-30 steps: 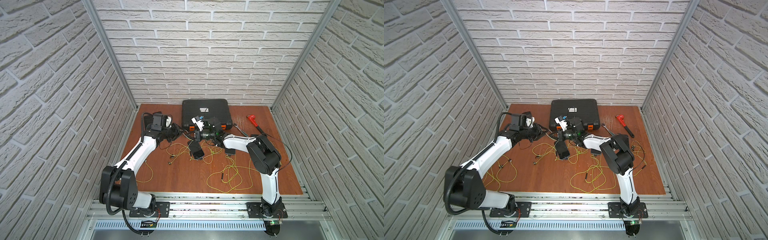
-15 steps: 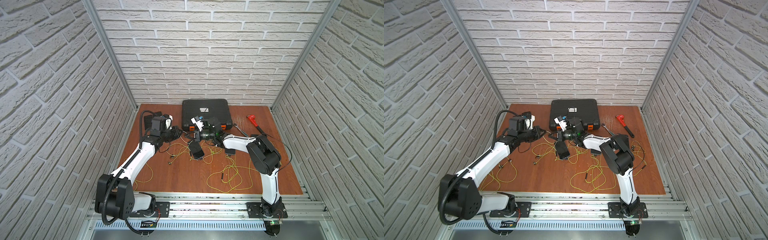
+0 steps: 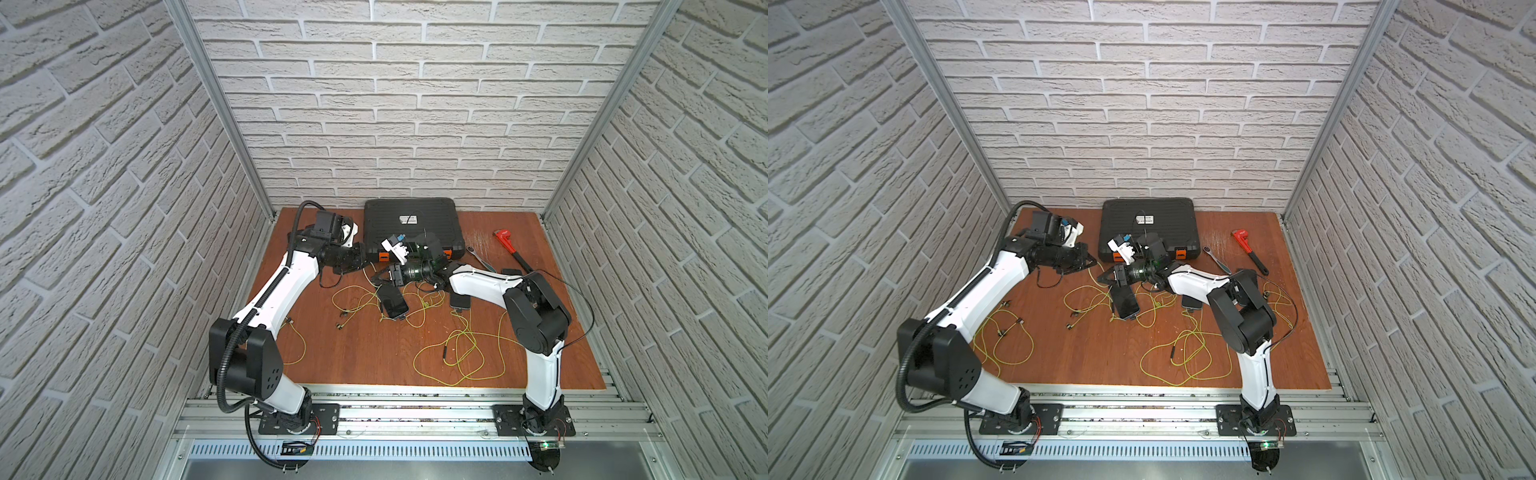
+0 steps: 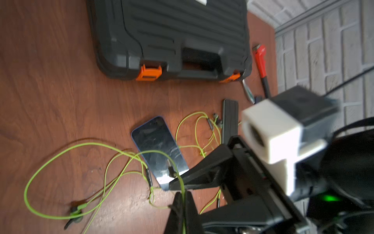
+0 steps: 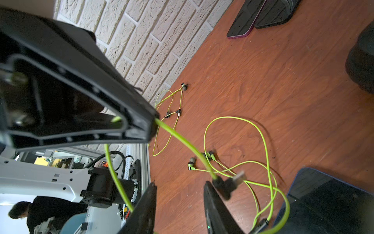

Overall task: Plug wired earphones into phones
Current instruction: Pick up the wired earphone from the center of the board.

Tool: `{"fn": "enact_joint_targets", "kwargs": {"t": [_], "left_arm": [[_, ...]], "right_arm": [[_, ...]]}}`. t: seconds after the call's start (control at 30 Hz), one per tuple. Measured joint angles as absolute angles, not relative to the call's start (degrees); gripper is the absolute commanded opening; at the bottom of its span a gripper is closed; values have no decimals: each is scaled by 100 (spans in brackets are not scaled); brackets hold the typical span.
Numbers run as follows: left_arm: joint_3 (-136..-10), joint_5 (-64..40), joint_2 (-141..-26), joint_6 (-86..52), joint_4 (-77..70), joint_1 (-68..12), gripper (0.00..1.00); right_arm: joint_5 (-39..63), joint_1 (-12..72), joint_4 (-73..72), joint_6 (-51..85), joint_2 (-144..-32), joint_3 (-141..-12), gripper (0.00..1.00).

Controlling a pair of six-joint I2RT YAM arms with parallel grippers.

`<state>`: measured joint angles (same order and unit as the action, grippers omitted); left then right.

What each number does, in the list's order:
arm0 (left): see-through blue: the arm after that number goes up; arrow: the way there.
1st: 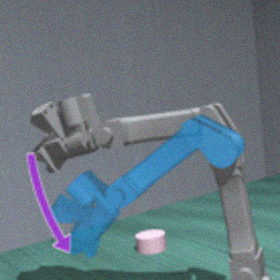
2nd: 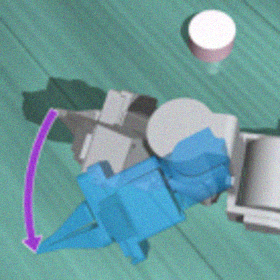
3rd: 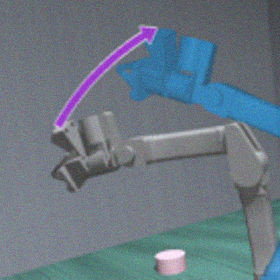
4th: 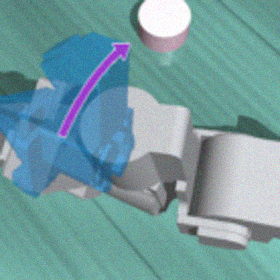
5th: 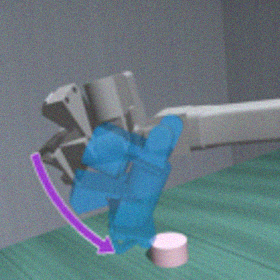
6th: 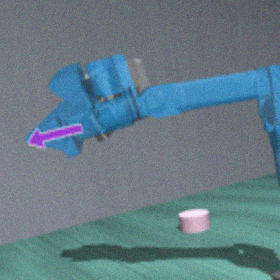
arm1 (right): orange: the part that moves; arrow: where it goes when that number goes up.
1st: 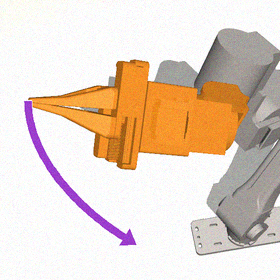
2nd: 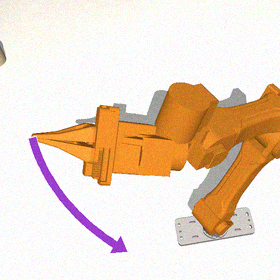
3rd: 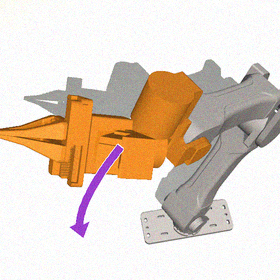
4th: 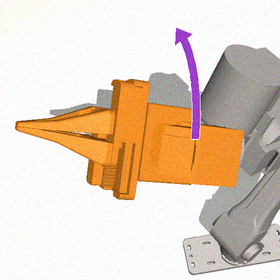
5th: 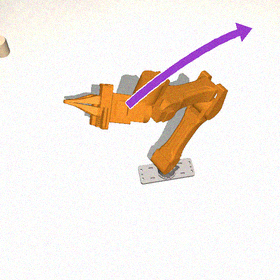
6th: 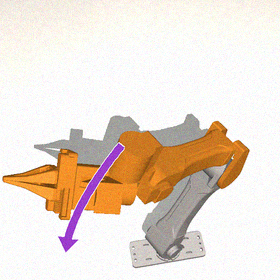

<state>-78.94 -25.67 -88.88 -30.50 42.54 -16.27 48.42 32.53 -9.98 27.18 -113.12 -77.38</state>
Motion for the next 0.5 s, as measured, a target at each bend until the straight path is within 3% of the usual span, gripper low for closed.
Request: {"fn": "enact_joint_targets", "kwargs": {"t": [0.5], "left_arm": [[-8256, -2622, -9094, -2762, 5120, -1776, 0]], "right_arm": [[4239, 3249, 1219, 670, -10919, -8368, 29]]}}
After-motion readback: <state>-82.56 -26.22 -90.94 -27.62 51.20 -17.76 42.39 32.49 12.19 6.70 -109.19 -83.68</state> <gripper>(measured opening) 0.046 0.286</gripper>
